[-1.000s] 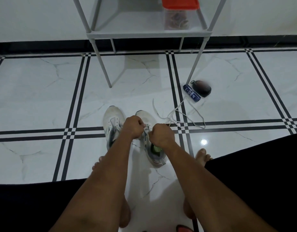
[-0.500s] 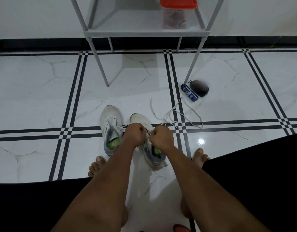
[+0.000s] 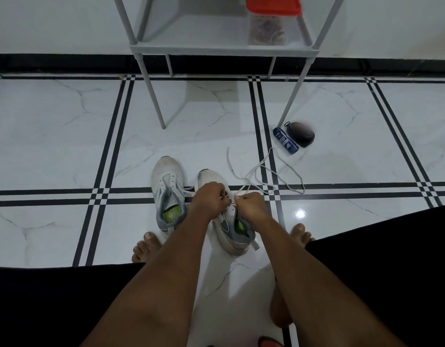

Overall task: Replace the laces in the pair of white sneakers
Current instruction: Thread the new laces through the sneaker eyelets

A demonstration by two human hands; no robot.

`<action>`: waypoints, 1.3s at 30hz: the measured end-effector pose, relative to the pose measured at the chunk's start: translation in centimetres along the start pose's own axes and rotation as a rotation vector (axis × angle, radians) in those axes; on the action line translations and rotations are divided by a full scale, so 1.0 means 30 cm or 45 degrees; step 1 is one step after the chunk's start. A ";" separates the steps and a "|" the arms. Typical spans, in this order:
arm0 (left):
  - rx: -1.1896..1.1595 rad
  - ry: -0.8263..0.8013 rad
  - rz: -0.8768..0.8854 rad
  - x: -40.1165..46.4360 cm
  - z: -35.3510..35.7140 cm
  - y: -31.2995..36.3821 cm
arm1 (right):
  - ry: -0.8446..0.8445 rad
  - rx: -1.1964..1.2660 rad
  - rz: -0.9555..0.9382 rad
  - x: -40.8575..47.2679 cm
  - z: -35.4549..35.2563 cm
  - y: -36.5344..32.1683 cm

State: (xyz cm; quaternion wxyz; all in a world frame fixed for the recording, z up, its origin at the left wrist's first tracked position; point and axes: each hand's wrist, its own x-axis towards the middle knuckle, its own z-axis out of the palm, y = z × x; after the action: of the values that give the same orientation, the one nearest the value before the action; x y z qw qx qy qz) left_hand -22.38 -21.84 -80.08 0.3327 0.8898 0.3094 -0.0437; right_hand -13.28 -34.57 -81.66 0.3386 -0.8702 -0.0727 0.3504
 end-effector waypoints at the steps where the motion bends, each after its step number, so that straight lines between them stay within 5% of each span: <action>1: 0.008 -0.016 -0.009 0.004 -0.003 0.004 | -0.010 0.043 0.020 0.006 0.002 0.008; 9: 0.106 -0.079 -0.055 0.016 -0.002 0.045 | -0.035 0.189 0.061 0.005 -0.009 0.039; 20: 0.181 -0.095 -0.055 0.016 0.028 0.054 | -0.013 -0.224 -0.328 -0.037 -0.031 0.027; 30: 0.304 0.308 -0.142 -0.083 0.076 -0.021 | 0.031 -0.056 -0.316 -0.025 0.033 -0.004; 36: -0.092 0.291 -0.475 -0.090 0.092 0.006 | 0.051 -0.077 -0.339 -0.021 0.044 -0.006; 39: -0.262 0.293 -0.469 -0.101 0.113 -0.024 | 0.024 -0.136 -0.328 -0.004 0.039 -0.018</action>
State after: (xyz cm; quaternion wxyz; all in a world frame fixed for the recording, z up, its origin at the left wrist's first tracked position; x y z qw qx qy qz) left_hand -24.79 -25.09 -82.26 0.3706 0.7788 0.5052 0.0297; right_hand -14.09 -33.58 -81.85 0.3347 -0.8737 -0.1992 0.2913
